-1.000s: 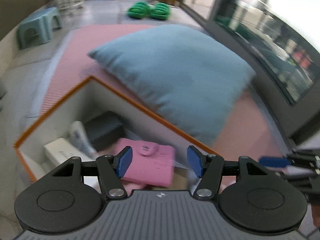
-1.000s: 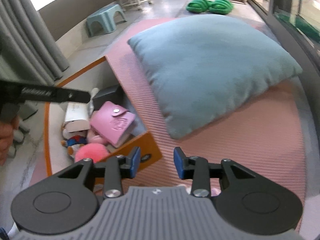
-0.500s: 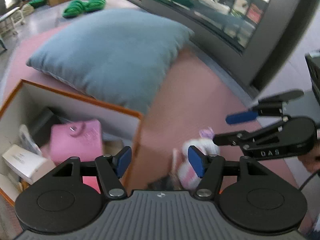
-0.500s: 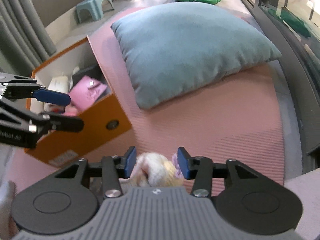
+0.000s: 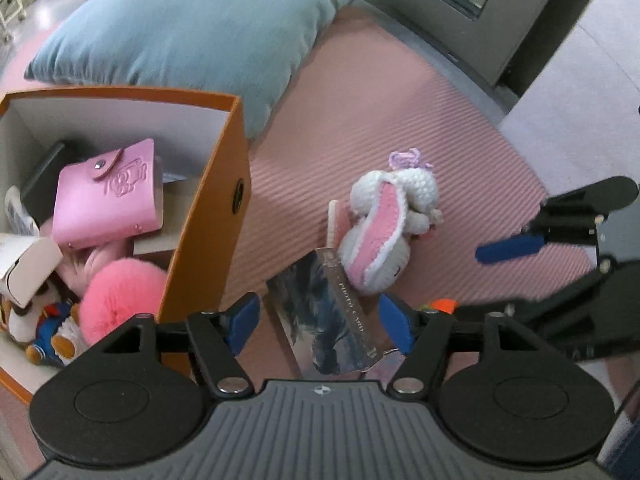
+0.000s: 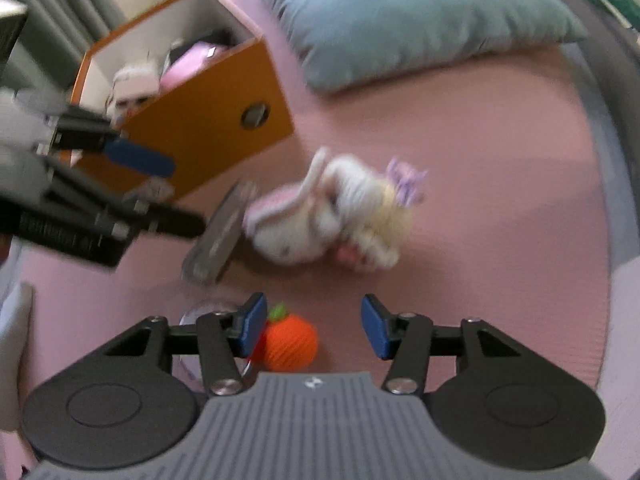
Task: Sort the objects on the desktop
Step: 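Move both grippers back toward the plush bunny and dark photo box, then grasp the dark PHOTO CARD box with the left gripper while the right grasps the crocheted orange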
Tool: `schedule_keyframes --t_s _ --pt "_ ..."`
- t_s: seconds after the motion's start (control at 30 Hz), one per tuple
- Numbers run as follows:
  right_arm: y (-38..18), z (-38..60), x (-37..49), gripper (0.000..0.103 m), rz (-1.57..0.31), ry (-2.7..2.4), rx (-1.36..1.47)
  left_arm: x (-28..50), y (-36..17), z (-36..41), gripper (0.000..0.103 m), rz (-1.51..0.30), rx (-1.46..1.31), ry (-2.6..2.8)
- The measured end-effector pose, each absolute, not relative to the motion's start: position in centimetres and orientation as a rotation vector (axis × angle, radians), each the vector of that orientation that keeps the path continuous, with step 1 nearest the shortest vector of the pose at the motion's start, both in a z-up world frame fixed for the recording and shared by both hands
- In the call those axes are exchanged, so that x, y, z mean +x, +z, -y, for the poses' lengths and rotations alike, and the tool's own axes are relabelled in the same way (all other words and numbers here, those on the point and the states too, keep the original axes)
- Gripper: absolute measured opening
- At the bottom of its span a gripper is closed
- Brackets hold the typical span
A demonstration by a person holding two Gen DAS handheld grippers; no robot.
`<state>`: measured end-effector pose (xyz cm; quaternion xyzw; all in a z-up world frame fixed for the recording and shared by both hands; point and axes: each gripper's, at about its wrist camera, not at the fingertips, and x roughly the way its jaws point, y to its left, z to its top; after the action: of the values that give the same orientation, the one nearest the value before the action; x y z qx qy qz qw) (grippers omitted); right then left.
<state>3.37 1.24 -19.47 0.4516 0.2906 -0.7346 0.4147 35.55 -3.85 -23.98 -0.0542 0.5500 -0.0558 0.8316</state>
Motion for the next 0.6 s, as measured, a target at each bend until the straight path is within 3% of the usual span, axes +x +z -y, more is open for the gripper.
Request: schedule_keyframes --t_s 0.47,0.6 --pt "-22.7 -1.5 5.3 0.057 -0.779 -1.765 1.189 35.5 -27.4 6.1 0.084 -1.276 -0.101 -0.077" --pt "-23.3 -1.5 5.8 0.057 -0.796 -1.749 1.187 35.5 -28.0 5.2 0.069 -1.298 -0.155 -0.087"
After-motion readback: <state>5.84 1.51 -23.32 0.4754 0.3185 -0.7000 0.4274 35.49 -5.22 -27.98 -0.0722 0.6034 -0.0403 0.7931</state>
